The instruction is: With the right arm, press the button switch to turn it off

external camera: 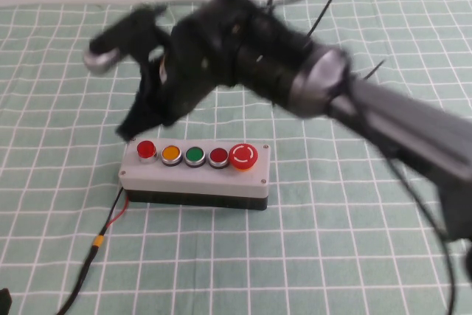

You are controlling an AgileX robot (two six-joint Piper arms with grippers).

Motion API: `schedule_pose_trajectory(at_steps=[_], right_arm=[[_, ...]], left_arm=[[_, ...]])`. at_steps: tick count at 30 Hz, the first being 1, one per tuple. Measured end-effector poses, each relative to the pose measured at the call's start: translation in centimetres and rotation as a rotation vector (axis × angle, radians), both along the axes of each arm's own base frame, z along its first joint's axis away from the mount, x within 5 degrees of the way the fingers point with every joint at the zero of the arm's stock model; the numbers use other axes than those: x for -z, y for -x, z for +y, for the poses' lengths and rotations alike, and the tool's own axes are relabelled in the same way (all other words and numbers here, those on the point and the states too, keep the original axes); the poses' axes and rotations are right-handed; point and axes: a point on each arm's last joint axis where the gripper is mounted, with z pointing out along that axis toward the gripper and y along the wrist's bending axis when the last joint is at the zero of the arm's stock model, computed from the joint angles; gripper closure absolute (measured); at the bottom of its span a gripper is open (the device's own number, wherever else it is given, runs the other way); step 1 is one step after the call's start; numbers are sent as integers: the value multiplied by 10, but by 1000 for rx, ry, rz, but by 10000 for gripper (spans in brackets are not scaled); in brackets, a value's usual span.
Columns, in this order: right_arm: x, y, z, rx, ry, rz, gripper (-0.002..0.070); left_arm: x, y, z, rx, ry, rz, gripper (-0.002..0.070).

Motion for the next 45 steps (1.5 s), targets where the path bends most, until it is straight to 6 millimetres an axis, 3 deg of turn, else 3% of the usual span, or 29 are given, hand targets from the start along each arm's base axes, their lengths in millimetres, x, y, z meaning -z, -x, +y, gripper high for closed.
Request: schedule_pose_trajectory(at_steps=[3,8,11,16,22,35,39,45], right_arm=[[-52,13,-19,6,-49,-86,692],[-135,44,-69,43,-74,-223,692],[-164,61,-95,72,-59,-269,692],[-189,91,-135,90,-64,-316,692],[-172,130,-181,100,-99,-315,692],[-70,216,-274,161,-239,-229,692],[-58,240,-299,168,-294,-206,692],[-55,262,-324,191,-296,-173,692]], left_arm=[[0,0,0,0,0,0,678],[0,0,0,0,0,0,678],[0,0,0,0,0,0,678],[0,0,0,0,0,0,678],[0,0,0,0,0,0,678],[0,0,0,0,0,0,678],[0,0,0,0,0,0,678],[0,0,0,0,0,0,678]])
